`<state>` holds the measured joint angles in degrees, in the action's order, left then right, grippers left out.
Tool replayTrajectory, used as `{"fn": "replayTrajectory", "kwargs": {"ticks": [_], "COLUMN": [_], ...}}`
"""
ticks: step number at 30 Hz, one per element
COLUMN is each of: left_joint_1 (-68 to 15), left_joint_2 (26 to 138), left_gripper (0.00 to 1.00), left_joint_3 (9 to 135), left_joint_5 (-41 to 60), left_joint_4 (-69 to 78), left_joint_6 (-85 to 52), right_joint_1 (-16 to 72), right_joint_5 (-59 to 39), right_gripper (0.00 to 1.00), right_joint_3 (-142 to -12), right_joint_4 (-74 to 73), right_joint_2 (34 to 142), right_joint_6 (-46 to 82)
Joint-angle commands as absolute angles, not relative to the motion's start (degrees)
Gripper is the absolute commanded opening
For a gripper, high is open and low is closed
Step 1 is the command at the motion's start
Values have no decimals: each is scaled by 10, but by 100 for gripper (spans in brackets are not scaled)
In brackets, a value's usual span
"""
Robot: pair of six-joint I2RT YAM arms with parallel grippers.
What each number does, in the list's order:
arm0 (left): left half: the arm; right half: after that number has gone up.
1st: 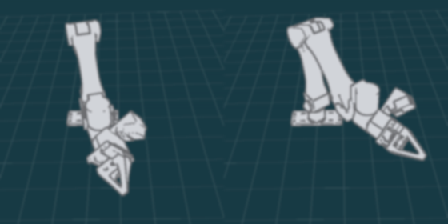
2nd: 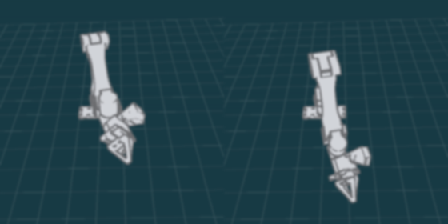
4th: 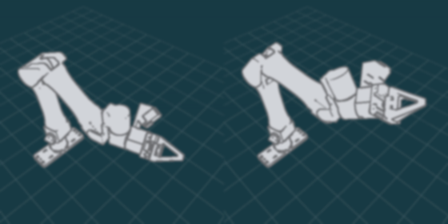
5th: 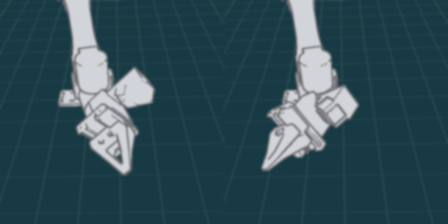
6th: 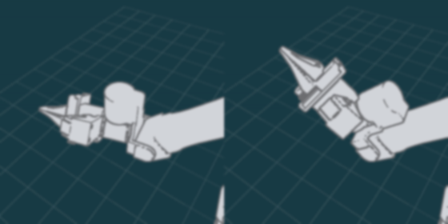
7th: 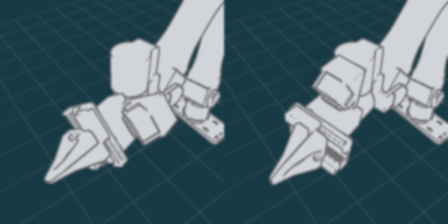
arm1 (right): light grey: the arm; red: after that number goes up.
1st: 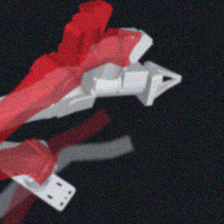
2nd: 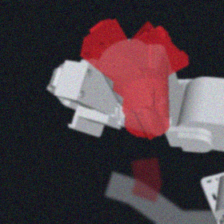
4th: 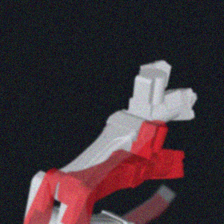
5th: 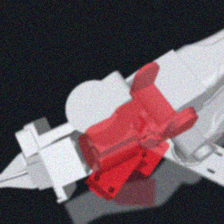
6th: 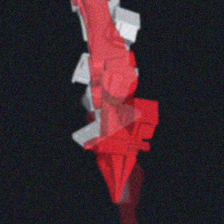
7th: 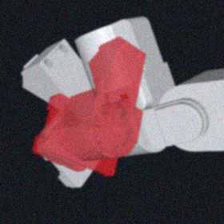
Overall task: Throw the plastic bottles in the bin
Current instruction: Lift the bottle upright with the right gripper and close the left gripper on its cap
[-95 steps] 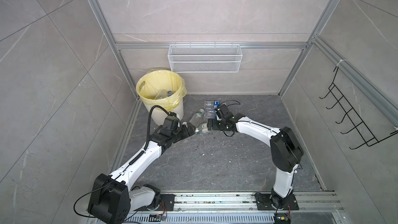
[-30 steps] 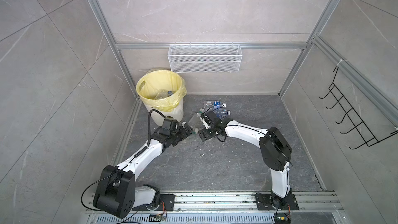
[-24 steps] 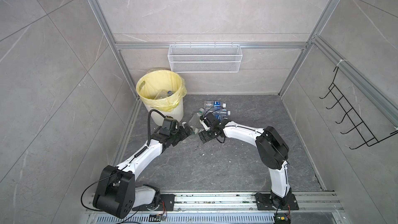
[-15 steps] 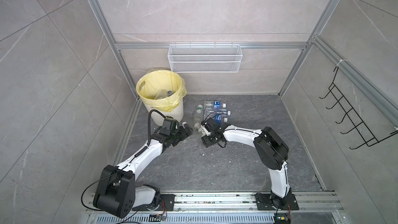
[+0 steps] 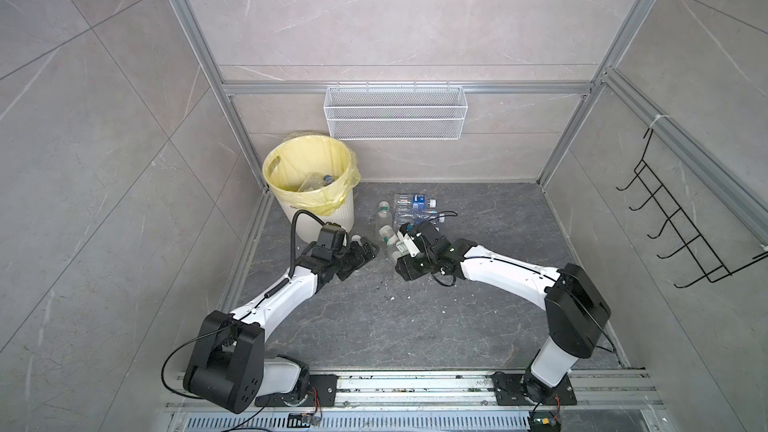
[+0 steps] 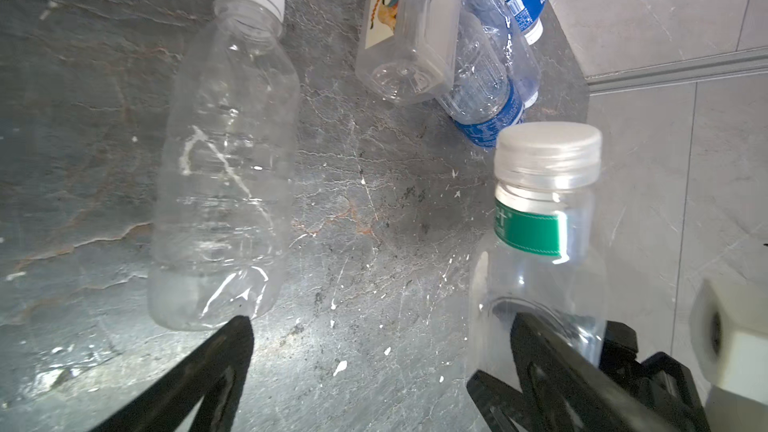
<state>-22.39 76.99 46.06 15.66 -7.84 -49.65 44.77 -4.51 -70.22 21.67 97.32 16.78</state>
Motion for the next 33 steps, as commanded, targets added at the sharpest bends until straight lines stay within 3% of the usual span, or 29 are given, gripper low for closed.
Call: {"fn": "replayTrajectory", "kwargs": {"ticks": [1,17,33], "left_joint_1": [-237,-252,-278], "left_joint_2": [773,772,794], "left_gripper": [99,88,55], "left_joint_3": [496,529,548], "left_joint_5": [176,173,168], "left_joint_4": [-26,71,58], "left_joint_6": [-516,-536,-521], "right_joint_1": [452,468,473], "right_joint_5": [-82,-112,-132], "right_gripper": [56,54,54], "right_joint_3": [-689,-691,-708], "right_joint_4": [206,195,181], "right_joint_2": [934,909,910], "right_joint_6": [188,208,227]}}
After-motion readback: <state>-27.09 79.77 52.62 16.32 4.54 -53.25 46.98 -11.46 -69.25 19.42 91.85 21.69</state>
